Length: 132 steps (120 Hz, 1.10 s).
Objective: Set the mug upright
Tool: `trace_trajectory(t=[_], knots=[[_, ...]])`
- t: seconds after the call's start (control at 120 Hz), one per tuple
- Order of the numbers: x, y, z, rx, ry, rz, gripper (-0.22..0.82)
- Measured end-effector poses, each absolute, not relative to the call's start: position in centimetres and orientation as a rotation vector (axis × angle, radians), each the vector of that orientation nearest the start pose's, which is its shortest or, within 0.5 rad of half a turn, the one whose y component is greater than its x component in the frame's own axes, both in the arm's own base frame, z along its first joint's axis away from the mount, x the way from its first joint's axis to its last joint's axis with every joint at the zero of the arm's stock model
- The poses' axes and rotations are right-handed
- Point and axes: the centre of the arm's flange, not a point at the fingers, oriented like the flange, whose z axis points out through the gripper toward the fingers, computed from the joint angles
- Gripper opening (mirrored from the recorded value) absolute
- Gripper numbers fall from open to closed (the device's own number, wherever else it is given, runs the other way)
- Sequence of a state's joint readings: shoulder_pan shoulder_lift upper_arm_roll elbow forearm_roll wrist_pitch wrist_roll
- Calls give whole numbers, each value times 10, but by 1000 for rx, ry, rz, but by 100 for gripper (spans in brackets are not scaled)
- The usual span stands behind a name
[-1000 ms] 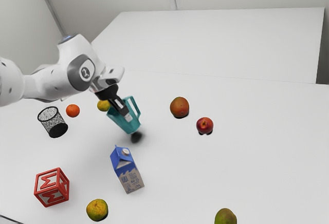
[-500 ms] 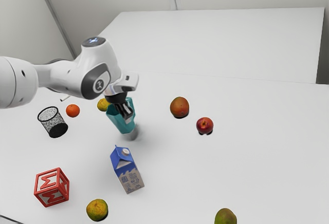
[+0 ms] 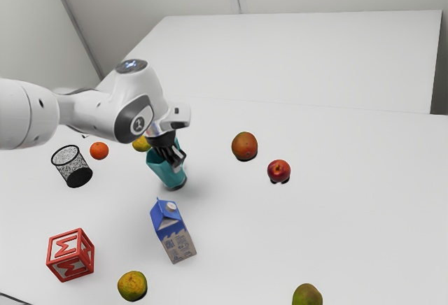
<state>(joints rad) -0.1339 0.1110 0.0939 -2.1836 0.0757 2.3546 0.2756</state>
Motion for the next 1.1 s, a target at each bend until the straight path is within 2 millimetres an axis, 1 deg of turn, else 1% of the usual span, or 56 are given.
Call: trace_trajectory(t=[0.133, 0.325, 0.4, 0.583, 0.7, 0.833, 0.9, 0.933, 1.0, 1.1], knots=[[554, -22, 344, -3026, 524, -94, -15], [554, -22, 345, -3037, 491, -105, -3], [554, -22, 346, -3039, 484, -108, 4], [555, -22, 350, -3041, 470, -123, 27], [554, -22, 365, -3042, 458, -162, 40], [554, -21, 389, -3045, 440, -223, 49], [554, -21, 404, -3045, 430, -257, 52], [557, -21, 415, -3048, 421, -279, 54], [571, -21, 449, -3054, 399, -333, 55], [609, -22, 516, -3070, 356, -363, 57]])
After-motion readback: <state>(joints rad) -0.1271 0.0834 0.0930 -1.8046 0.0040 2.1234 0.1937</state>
